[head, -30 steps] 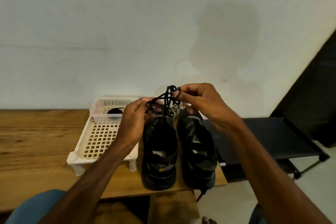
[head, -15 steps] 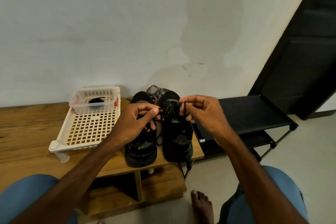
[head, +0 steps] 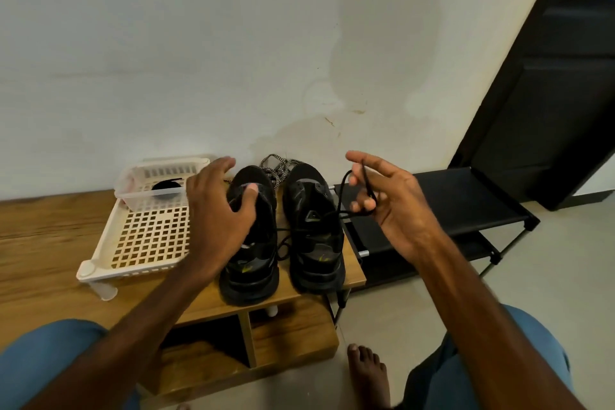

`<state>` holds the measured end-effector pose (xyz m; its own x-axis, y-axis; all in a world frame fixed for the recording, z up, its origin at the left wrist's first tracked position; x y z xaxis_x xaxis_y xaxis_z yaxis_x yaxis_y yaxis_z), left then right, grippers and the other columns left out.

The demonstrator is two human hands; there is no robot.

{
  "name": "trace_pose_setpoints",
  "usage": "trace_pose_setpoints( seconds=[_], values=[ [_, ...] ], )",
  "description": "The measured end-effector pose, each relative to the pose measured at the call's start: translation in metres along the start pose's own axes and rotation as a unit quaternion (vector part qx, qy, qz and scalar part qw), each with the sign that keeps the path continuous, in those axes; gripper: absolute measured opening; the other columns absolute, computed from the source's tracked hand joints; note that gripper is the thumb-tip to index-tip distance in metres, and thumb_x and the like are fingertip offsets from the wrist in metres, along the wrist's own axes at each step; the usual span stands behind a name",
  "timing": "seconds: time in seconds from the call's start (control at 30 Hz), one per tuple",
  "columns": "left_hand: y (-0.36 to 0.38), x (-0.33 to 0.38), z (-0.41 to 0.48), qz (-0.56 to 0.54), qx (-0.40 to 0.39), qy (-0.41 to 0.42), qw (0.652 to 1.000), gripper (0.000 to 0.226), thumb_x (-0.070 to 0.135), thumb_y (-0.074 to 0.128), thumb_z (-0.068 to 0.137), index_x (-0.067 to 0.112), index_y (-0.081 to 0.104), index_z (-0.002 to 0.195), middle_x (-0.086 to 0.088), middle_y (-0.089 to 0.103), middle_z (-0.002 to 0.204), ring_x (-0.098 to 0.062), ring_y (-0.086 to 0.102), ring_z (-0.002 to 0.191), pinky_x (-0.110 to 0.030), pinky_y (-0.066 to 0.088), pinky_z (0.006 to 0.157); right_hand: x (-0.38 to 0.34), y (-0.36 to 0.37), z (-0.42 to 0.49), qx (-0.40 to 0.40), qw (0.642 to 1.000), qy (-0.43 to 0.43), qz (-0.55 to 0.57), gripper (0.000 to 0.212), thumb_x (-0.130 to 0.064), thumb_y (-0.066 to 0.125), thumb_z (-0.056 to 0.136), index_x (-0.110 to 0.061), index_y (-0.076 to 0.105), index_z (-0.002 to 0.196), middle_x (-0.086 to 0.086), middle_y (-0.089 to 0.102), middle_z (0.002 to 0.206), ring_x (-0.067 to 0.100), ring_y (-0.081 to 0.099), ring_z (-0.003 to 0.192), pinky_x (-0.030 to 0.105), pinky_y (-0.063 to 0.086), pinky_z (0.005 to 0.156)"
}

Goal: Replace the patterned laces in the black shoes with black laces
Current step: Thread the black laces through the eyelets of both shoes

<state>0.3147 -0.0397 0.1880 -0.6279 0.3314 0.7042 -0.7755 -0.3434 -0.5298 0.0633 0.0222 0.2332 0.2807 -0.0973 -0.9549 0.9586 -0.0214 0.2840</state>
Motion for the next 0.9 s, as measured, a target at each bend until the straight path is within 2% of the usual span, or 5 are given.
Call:
trace_pose_setpoints(
  seconds=[0.2,0.3,0.47,0.73,0.9],
  values=[
    [0.028,0.042,-0.023,-0.276,-0.269,0.029,0.922,0.039,0.040,0.062,0.098,0.021,0.061,0.133,0.006,0.070,0.124,-0.013,0.065,0.118,-0.045,0.054,0.102,0.008,0.023,-0.005,-0.136,0.981,0.037,-0.132,0.054,-0.015,0.077,0.086,-0.022,0.061,0.137,0.004,0.071,0.106,0.011,0.051,0.065,0.020,0.041,0.050],
    [0.027,0.052,-0.025,-0.306,-0.300,0.019,0.903,0.021,0.025,0.057,0.103,0.012,0.073,0.107,-0.005,0.075,0.105,-0.020,0.071,0.106,-0.048,0.053,0.101,0.008,0.028,-0.003,-0.128,0.986,0.038,-0.098,0.043,-0.016,0.071,0.091,-0.017,0.066,0.133,0.002,0.065,0.089,0.008,0.049,0.062,0.019,0.037,0.048],
    [0.002,0.041,-0.001,-0.554,-0.258,-0.163,0.775,0.033,0.018,0.050,0.098,0.016,0.057,0.066,-0.004,0.060,0.068,-0.027,0.065,0.080,-0.049,0.046,0.102,0.003,0.010,0.004,-0.035,0.998,0.047,0.014,0.034,-0.029,0.065,0.094,-0.011,0.070,0.122,-0.006,0.047,0.071,0.005,0.032,0.055,0.022,0.021,0.050],
    [-0.033,-0.040,0.050,-0.788,-0.047,-0.289,0.542,0.031,0.019,0.044,0.104,0.015,0.058,0.077,0.010,0.042,0.062,-0.007,0.041,0.055,-0.018,0.045,0.058,-0.007,-0.021,0.008,0.080,0.959,0.007,0.272,0.018,-0.023,0.051,0.104,-0.018,0.069,0.102,-0.010,0.033,0.053,0.006,0.023,0.041,0.017,0.016,0.038],
    [-0.029,-0.044,0.050,-0.701,-0.065,-0.272,0.656,0.024,0.026,0.045,0.105,0.020,0.067,0.108,0.012,0.045,0.065,-0.005,0.026,0.047,-0.015,0.023,0.041,-0.007,-0.020,0.009,0.081,0.949,-0.023,0.305,0.019,-0.023,0.050,0.104,-0.020,0.069,0.104,-0.010,0.041,0.061,0.005,0.026,0.043,0.018,0.017,0.039]
  ],
)
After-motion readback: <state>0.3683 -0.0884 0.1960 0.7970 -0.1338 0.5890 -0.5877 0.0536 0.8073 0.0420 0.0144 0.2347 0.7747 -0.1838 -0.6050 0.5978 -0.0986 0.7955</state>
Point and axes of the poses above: each hand's wrist, its own z-axis towards the middle knuckle, its own y-axis out of the palm, x = y × z, the point moved 3 cm from there along z, towards the middle knuckle
